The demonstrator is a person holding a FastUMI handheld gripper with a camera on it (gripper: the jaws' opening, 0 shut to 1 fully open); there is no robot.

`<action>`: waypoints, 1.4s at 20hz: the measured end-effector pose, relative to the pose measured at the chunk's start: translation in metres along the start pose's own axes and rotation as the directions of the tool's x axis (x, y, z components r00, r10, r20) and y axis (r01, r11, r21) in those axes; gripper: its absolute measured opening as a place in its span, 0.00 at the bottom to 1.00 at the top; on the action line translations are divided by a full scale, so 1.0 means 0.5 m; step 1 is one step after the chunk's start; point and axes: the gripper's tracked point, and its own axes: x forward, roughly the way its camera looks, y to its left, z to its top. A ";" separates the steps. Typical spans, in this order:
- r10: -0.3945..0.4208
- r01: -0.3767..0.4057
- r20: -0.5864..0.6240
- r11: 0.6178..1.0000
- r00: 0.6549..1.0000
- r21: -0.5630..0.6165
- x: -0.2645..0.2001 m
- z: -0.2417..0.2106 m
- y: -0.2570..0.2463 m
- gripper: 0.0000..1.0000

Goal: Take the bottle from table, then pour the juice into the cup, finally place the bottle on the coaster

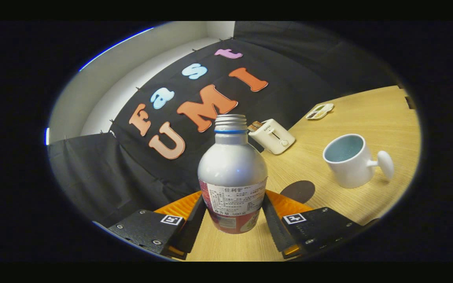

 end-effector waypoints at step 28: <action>-0.019 -0.002 0.021 0.676 1.000 0.737 0.047 0.004 -0.042 0.77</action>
